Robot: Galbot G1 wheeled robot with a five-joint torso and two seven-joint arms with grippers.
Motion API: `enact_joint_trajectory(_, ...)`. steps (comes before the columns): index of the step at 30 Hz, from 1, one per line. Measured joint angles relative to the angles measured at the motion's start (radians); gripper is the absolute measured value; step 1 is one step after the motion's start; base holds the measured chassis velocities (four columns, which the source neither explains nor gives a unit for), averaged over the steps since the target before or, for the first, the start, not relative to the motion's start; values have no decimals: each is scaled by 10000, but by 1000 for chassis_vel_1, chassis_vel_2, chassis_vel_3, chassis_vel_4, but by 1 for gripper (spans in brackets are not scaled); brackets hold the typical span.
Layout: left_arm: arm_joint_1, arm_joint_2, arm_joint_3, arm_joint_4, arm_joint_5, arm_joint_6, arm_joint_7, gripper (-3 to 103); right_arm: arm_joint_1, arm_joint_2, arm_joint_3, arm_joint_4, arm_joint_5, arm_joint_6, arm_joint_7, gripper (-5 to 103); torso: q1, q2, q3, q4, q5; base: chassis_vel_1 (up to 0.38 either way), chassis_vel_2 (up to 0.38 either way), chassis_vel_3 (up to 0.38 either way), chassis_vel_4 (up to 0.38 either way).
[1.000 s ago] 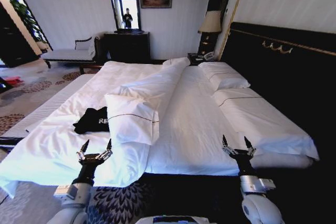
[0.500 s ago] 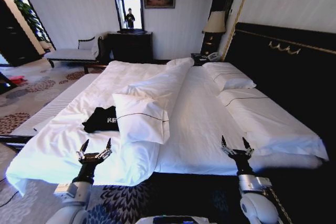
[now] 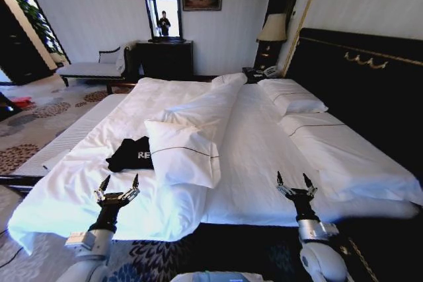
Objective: Fold the clothes on the bed.
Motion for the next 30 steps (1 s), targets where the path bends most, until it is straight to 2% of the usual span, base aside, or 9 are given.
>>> enact_joint_trajectory(9, 0, -29, -33, -6, 4, -15, -4, 100, 56, 10, -71, -75, -17, 62, -15, 100, 0, -1, 0, 1, 5, 131, 176, -132, -174)
enact_joint_trajectory(14, -9, -45, -72, 40, -3, -31, -12, 100, 159, 10, -182, -199, 27, 212, -44, 100, -4, 1, -3, 1, -5, 106, 54, -69, -53)
enact_joint_trajectory(19, -25, -66, -152, 64, -62, -38, -16, 100, 306, -61, -358, -273, 175, 418, -263, 100, -4, 1, -1, 1, 6, 34, 7, -13, -1)
enact_joint_trajectory(22, -12, -61, -342, 63, -152, -49, -13, 100, 609, -379, -711, -180, 1216, 365, -195, 100, -2, 0, -1, 0, 6, 0, 0, 0, 0)
enact_joint_trajectory(24, -3, -57, -382, 63, -158, -57, -13, 100, 692, -472, -786, -115, 1487, 314, -174, 100, -2, 0, 0, 0, 6, 0, 0, 0, 0)
enact_joint_trajectory(25, 19, -49, -461, 63, -164, -85, -14, 100, 881, -692, -952, 64, 2147, 107, -68, 100, -2, 0, 0, 1, 5, 0, 0, 0, 0)
enact_joint_trajectory(27, 94, -46, -592, 71, -162, -166, -17, 100, 1347, -1249, -1359, 772, 4403, -571, 362, 100, -2, 1, 0, 2, -3, 0, 0, 0, 0)
enact_joint_trajectory(28, 94, -46, -592, 71, -162, -166, -17, 100, 1347, -1249, -1359, 772, 4403, -571, 362, 100, -2, 1, 0, 2, -3, 0, 0, 0, 0)
enact_joint_trajectory(30, 158, -60, -678, 83, -137, -232, -18, 100, 1754, -1612, -1597, 1299, 5941, -1125, 804, 100, -3, 1, -1, 3, -4, 0, 0, 0, 0)
